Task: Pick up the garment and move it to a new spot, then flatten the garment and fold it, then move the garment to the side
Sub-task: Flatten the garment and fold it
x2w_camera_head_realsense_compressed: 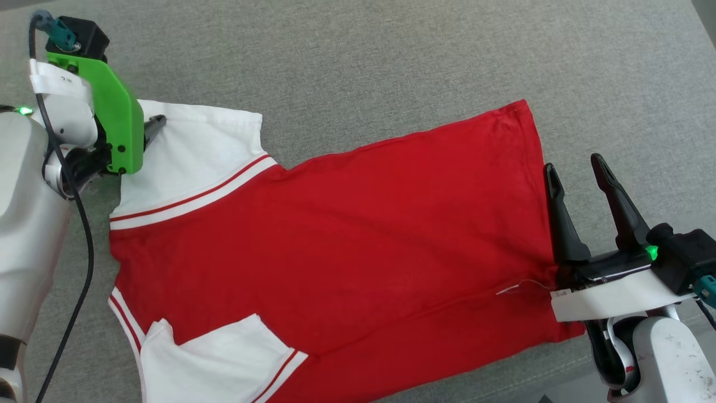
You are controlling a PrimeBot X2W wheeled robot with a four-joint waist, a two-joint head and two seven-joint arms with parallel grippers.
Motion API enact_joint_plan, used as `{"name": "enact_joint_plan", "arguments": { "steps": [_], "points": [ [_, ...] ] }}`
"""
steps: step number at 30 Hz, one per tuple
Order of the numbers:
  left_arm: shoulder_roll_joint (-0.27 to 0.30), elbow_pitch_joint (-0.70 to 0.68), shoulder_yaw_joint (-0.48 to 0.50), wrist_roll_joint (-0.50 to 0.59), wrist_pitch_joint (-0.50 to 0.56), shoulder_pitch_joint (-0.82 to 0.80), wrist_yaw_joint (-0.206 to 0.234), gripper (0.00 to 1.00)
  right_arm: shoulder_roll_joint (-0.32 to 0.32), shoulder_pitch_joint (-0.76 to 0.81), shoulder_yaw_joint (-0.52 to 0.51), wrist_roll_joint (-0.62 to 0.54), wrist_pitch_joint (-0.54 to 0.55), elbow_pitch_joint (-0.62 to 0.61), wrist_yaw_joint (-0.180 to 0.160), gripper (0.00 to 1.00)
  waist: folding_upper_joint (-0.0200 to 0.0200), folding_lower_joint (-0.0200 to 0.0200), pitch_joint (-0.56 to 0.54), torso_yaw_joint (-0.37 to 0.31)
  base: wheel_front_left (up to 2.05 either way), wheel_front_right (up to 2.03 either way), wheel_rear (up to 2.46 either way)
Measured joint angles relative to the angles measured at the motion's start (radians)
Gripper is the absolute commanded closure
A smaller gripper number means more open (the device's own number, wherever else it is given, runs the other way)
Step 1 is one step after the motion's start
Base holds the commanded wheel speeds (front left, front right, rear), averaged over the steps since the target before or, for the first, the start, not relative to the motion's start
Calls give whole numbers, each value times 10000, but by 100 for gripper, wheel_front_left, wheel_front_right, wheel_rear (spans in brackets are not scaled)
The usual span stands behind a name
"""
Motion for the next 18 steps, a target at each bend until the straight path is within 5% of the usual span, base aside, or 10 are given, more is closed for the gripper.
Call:
{"name": "enact_joint_plan", "arguments": {
  "steps": [3, 4, 5, 18],
  "points": [
    [36, 334, -52, -50, 75, -198, -2, 0, -4, -38, 0, 0, -44, 58, 0, 0, 1, -1, 113, -157, 0, 0, 0],
    [36, 399, -52, -94, 153, -231, -2, 60, -4, -46, -2, -2, -54, 73, 0, 0, 0, 0, 129, -181, 0, 0, 0],
    [25, 474, -54, -224, 305, -278, -2, 100, -6, -48, -4, -2, -56, 90, 0, 0, 0, 0, 132, -194, 0, 0, 0],
    [-360, 456, -305, -848, -1179, 434, -40, 100, -245, 44, -100, -174, 240, 318, 0, 0, 0, -1, -637, 97, 0, 0, 0]
  ]
}}
